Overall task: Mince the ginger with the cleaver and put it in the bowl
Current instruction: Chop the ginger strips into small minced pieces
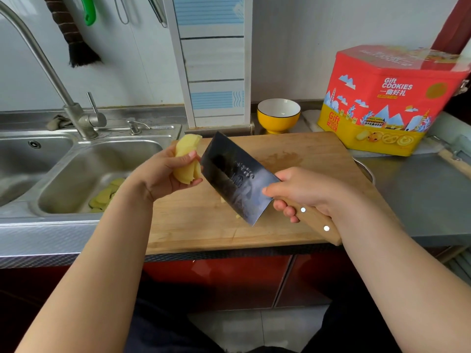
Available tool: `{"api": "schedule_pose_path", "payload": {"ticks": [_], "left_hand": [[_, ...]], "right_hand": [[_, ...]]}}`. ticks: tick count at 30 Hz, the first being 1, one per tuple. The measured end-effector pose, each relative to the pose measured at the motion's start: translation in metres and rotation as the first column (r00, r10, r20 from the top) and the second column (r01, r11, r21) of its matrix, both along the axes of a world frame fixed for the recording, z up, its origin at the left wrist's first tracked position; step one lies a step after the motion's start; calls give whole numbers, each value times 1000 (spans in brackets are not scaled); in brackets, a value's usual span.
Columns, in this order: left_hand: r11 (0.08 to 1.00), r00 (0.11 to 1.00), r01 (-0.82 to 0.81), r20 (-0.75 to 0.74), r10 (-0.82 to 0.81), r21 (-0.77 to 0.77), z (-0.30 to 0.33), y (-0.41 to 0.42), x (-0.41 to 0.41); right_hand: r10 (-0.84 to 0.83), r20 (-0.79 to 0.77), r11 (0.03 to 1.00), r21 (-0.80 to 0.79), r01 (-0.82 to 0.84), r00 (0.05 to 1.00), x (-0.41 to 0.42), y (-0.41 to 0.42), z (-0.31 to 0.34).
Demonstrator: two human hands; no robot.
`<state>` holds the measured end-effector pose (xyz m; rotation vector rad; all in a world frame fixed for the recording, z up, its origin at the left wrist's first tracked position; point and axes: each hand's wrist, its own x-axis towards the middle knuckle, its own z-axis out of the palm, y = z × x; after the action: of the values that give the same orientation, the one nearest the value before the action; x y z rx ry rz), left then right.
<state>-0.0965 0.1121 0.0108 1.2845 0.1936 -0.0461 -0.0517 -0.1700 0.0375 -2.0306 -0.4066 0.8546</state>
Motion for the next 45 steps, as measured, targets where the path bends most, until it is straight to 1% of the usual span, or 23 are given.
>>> {"api": "schedule_pose_path", "payload": {"ticks": [5,16,22,25,29,32,36,38,40,43,44,45], "left_hand": [[996,997,-83,-4,83,18,8,-2,0],[990,990,-141,-10,141,-8,3,-12,0],[984,983,-176,-41,178,42,1,-11,3],[982,979,-183,-77,187,51,-4,-9,5],[974,972,-175,-130,194,141,-11,-10,8],[955,975,-163,-110,195,246,-17,-15,13],[898,969,-195,-67,239,395,-23,-25,25],[849,968,-185,-57,244,495,-25,-30,30],[792,976,-133,-59,209,596,-27,-37,35],[710,983,-54,-86,160,702,-27,-51,43],[666,985,-6,-110,132,746,-27,-54,46],[604,985,54,-141,98,795,-24,-58,48]], "right_hand": [[48,-5,998,-50,-48,999,-5,9,-6],[91,-15,994,-63,-92,996,-10,15,-12],[77,41,990,-119,-72,996,-3,4,-8],[30,91,987,-159,-16,995,7,-7,-6],[-23,128,978,-203,49,991,28,-25,-6],[-63,162,967,-233,101,985,45,-36,-3],[-159,179,952,-234,199,971,60,-53,0],[-216,199,936,-236,261,956,65,-61,1],[-261,217,924,-225,308,941,67,-69,3],[-288,238,911,-229,342,927,68,-76,9],[-293,238,910,-226,346,926,68,-78,10],[-293,234,912,-222,344,927,67,-79,11]]}}
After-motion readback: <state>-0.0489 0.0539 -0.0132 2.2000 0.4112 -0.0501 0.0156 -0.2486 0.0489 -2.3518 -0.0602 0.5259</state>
